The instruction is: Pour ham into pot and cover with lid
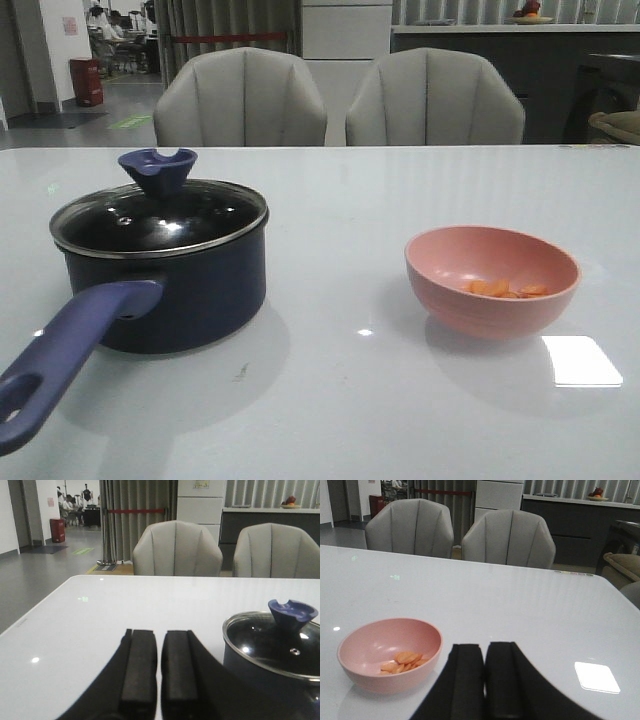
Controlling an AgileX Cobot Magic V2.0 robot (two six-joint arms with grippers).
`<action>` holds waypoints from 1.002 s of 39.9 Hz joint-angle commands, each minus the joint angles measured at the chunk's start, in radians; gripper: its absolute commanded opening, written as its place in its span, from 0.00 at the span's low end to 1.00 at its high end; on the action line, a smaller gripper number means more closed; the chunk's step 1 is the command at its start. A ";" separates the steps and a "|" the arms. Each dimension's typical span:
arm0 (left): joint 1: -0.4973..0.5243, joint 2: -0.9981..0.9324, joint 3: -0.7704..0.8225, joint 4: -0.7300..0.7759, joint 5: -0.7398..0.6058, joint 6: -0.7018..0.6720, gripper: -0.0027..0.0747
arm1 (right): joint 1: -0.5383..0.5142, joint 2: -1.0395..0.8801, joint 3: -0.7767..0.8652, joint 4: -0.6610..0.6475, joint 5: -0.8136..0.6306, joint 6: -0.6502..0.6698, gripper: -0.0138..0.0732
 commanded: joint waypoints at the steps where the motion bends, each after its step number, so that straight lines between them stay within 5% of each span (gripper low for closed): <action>1: -0.006 -0.020 0.022 -0.015 -0.173 -0.001 0.20 | -0.005 -0.019 -0.005 -0.012 -0.081 0.000 0.34; 11: -0.006 -0.020 -0.012 -0.085 -0.449 -0.001 0.20 | -0.005 -0.019 -0.005 -0.012 -0.081 0.000 0.34; 27: -0.006 0.185 -0.415 -0.078 0.217 -0.003 0.20 | -0.005 -0.019 -0.005 -0.012 -0.081 0.000 0.34; 40: -0.009 0.267 -0.394 -0.082 0.249 -0.003 0.20 | -0.005 -0.019 -0.005 -0.012 -0.081 0.000 0.34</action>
